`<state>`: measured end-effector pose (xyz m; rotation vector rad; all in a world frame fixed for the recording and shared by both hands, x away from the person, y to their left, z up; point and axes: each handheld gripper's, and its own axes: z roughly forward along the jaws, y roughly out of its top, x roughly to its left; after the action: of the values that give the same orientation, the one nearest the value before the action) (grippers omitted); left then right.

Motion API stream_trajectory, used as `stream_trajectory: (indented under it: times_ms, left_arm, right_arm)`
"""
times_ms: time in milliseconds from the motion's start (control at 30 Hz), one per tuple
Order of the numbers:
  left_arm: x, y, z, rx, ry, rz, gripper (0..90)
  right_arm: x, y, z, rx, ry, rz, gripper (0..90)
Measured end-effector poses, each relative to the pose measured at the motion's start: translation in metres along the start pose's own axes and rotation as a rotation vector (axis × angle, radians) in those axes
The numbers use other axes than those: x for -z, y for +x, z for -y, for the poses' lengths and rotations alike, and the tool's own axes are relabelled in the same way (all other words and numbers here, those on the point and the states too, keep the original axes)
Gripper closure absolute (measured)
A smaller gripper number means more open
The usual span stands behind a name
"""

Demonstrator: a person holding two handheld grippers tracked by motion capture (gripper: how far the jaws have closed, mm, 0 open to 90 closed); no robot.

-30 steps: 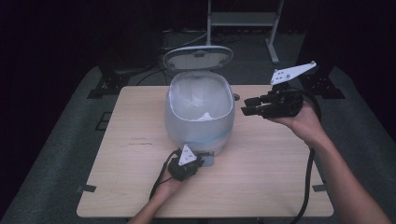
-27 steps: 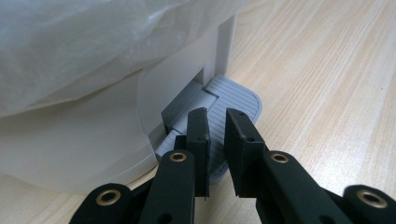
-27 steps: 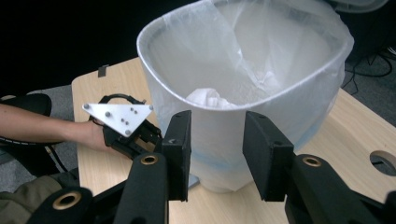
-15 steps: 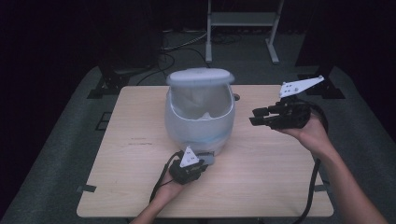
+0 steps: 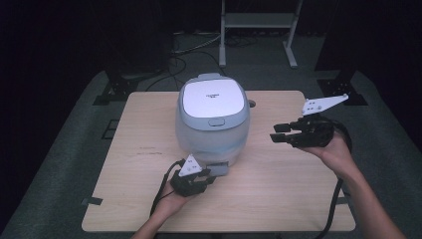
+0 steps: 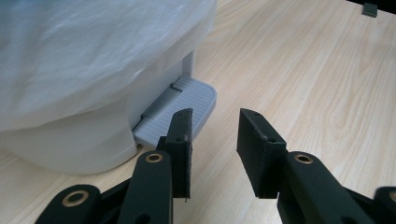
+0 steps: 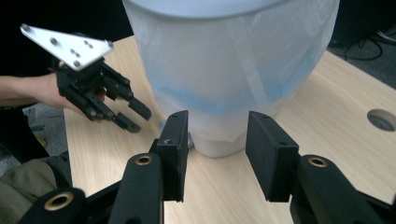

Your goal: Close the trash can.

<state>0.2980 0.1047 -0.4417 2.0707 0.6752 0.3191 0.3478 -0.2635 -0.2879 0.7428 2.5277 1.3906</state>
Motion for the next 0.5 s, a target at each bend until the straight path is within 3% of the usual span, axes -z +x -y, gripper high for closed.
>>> stream_trajectory:
  times_ms: [233, 500]
  left_arm:
    - [0.011, 0.007, 0.005, 0.001, 0.001, -0.008, 59.2]
    - [0.024, 0.019, 0.009, 0.016, -0.008, -0.045, 54.9]
  right_arm:
    - [-0.003, 0.0, 0.013, -0.014, 0.009, 0.006, 56.2]
    - [0.0, -0.001, 0.025, -0.019, 0.003, 0.031, 54.2]
